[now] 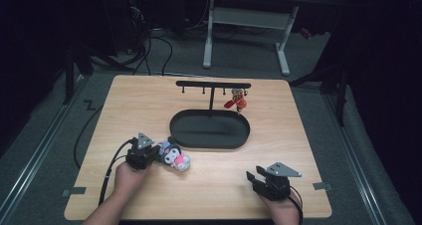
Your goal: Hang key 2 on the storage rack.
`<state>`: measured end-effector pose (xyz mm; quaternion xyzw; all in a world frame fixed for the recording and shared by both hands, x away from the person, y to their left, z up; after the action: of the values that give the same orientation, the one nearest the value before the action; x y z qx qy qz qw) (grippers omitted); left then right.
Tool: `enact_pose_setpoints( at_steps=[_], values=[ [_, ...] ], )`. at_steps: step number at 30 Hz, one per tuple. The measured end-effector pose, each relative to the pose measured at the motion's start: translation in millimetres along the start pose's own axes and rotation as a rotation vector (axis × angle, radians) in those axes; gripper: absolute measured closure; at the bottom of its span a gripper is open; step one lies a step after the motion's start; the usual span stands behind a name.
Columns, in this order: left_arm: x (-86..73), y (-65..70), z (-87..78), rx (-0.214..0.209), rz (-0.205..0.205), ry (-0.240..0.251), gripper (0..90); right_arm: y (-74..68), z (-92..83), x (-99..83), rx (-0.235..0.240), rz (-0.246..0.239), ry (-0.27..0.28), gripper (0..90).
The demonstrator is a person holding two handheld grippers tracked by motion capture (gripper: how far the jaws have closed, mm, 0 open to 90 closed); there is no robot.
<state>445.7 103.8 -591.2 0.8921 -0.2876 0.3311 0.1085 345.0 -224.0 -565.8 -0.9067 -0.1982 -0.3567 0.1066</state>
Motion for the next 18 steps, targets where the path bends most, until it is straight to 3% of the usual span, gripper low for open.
enact_pose_setpoints(
  at_steps=[4,9,13,18],
  values=[
    [-0.2,28.5,-0.8,-0.040,0.043,0.010,90.0,0.6,1.0,-0.8,0.005,0.006,-0.001,51.6],
    [6.3,75.1,5.0,-0.101,0.141,0.006,89.9,0.3,2.2,-0.9,0.009,0.013,-0.005,50.1],
    [13.2,109.8,14.1,-0.152,0.184,0.010,89.9,0.6,3.5,-1.3,0.006,0.011,-0.006,49.9],
    [19.9,134.8,25.3,-0.169,0.241,-0.008,89.8,0.5,4.0,-2.3,0.009,0.014,-0.011,49.7]
  ],
)
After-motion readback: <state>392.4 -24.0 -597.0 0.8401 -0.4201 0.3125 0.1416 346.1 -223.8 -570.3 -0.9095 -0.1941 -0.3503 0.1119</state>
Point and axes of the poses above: each handheld gripper's, and its own axes: z roughly forward along the jaws, x roughly out of its top, y roughly to its right, the point moved 10 cm from there along z, roughly forward along the jaws, and after that the axes turned 8 degrees about -y, right-handed, at the moved point
